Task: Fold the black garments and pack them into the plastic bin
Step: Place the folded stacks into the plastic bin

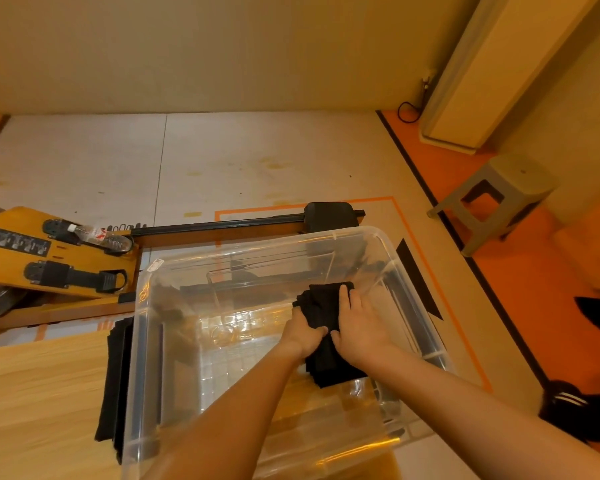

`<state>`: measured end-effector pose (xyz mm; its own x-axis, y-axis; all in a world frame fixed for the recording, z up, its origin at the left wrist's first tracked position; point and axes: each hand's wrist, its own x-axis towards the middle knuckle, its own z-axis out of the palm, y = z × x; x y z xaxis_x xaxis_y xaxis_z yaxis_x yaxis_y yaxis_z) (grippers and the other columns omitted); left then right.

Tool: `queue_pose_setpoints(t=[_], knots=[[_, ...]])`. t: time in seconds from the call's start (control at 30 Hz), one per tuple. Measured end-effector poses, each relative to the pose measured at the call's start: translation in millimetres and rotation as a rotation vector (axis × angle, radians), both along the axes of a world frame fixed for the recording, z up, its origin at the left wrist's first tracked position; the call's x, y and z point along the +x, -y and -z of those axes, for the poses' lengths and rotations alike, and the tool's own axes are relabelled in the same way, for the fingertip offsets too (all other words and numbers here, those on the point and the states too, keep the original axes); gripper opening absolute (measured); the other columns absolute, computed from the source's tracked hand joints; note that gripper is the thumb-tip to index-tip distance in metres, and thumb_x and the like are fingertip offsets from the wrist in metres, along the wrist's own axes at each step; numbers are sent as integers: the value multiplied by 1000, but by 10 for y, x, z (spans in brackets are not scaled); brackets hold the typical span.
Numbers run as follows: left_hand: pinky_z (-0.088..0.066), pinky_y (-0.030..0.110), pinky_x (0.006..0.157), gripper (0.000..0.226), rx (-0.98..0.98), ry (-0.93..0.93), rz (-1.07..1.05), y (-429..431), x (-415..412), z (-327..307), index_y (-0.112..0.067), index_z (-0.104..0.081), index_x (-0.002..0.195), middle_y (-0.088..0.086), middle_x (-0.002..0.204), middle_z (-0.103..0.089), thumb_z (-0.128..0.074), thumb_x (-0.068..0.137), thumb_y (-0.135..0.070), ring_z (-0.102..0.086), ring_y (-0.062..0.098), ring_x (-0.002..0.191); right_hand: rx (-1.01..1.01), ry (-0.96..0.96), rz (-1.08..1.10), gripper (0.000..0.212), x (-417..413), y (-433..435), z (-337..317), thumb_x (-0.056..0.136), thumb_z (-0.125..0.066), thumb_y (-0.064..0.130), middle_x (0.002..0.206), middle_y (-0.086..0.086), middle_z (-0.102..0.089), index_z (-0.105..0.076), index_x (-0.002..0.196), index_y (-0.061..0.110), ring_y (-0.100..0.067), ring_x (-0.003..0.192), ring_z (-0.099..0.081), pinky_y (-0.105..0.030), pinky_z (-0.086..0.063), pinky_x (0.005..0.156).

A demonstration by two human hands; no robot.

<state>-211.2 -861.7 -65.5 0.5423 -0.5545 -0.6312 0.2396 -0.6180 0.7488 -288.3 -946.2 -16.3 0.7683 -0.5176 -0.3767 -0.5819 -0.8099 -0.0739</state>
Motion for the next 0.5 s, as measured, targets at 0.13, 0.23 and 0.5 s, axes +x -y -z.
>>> queue_pose_setpoints(t=[0.13,0.23,0.5], knots=[[-45,35,98,62,-74,-51,50,-89,9,20,-14,-30,143,11,136,-49,-58,90,0,-48,27,124,166,-196,-180,79,-31,95,138,100,-39,43,157,-12,23,14,151,15,-26,145,22,-40,5,118],[-52,32,88,70,-95,-113,119,-130,44,-13,-19,-24,145,8,125,-49,-55,88,7,-52,23,113,207,-265,-251,81,-28,158,211,99,-35,51,153,-11,33,17,150,18,-26,140,32,-40,12,116],[-49,43,97,84,60,-39,277,-114,142,-133,-14,-14,149,17,129,-50,-65,82,-8,-53,30,116,170,-291,-294,97,5,160,168,92,-41,63,153,-15,31,24,148,18,-30,141,30,-42,12,116]])
